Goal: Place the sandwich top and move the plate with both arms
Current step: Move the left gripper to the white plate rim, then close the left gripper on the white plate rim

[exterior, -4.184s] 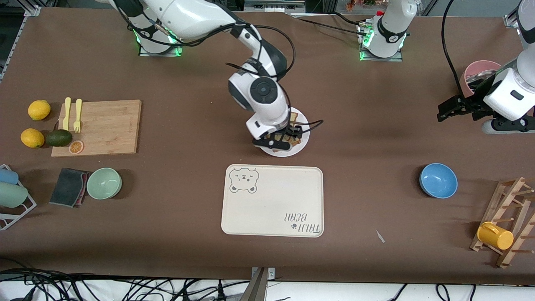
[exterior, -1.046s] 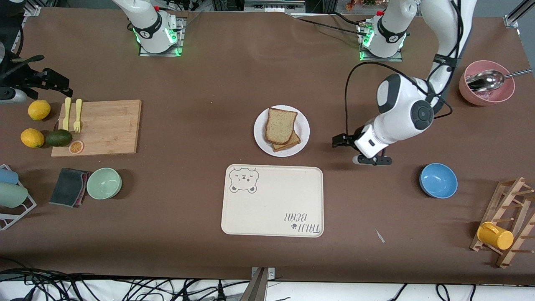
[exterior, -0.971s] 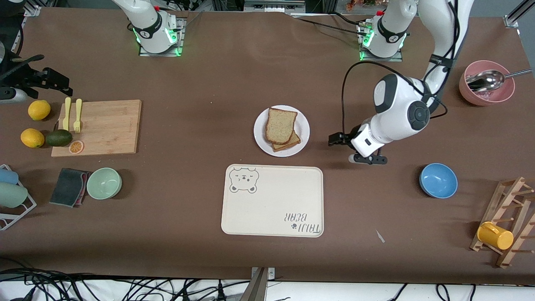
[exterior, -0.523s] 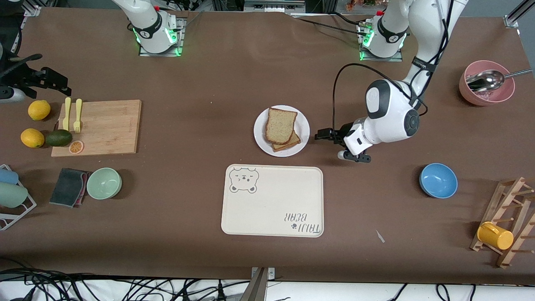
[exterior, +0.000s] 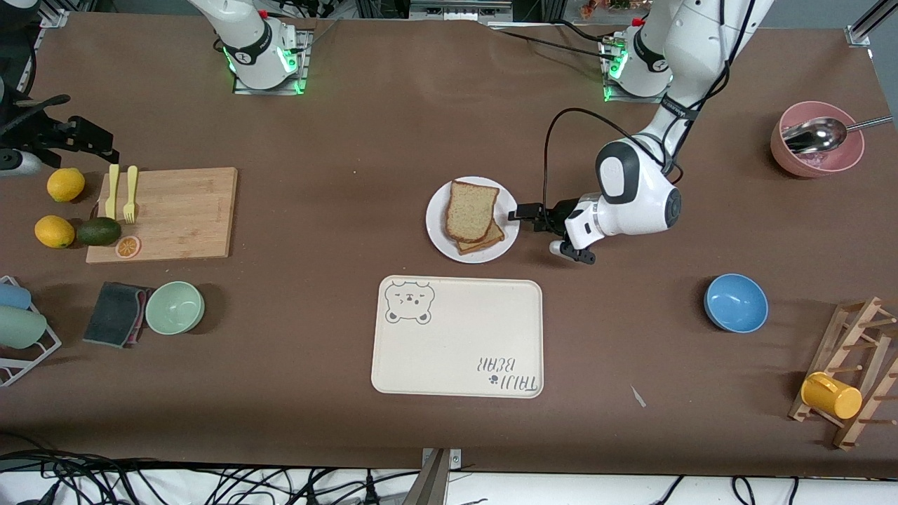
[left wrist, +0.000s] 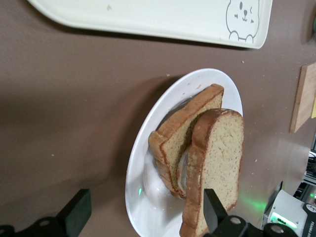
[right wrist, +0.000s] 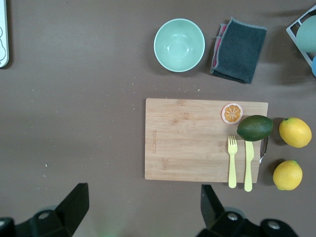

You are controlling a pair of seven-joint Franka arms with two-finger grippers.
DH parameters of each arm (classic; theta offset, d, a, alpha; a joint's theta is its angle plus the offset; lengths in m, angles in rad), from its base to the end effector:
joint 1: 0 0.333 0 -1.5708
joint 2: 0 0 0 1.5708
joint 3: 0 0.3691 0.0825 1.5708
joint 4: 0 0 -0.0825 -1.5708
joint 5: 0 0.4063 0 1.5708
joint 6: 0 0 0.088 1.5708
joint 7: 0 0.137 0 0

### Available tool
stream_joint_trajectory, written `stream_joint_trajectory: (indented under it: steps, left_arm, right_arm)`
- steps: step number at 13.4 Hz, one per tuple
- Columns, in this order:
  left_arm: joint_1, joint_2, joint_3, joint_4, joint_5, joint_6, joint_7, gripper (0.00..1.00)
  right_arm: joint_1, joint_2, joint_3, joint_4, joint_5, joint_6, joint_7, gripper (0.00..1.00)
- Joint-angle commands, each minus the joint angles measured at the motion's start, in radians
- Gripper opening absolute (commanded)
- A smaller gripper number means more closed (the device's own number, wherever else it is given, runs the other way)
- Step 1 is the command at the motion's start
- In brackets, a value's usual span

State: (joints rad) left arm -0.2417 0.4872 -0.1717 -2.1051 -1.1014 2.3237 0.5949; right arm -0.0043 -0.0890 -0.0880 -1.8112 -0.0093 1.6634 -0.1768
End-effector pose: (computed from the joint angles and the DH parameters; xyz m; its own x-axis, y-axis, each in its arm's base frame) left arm 0.5322 -0.2730 0.1800 0.9801 -0.1456 -0.1346 -0.0097 -0.7133 0.7008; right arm 0.5408 -0.0530 0.5861 0.9946 0.0862 -0.0584 0.0858 -0.9963 -0.0090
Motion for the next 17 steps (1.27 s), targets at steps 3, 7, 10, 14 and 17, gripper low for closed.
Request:
stream_joint_trajectory:
  steps: [3, 7, 10, 14, 17]
  left_arm:
    - [-0.013, 0.004, 0.003, -0.046, -0.169, 0.013, 0.184, 0.99]
    - [-0.022, 0.019, 0.003, -0.046, -0.172, 0.013, 0.195, 0.97]
    - [-0.025, 0.022, 0.003, -0.046, -0.170, 0.013, 0.197, 0.93]
    - [-0.042, 0.036, 0.003, -0.044, -0.215, 0.013, 0.197, 0.85]
    - [-0.050, 0.044, 0.003, -0.044, -0.235, 0.013, 0.197, 0.83]
  right_arm:
    - [-0.002, 0.011, 0.001, 0.030, -0.006, -0.010, -0.036, 1.00]
    - [0.000, 0.009, 0.004, 0.030, -0.006, -0.016, -0.036, 1.00]
    - [0.003, 0.011, 0.005, 0.049, -0.008, -0.022, -0.035, 1.00]
    - [0.003, 0.028, 0.008, 0.070, -0.008, -0.022, -0.035, 1.00]
    - [0.003, 0.037, 0.010, 0.072, -0.009, -0.020, -0.035, 1.00]
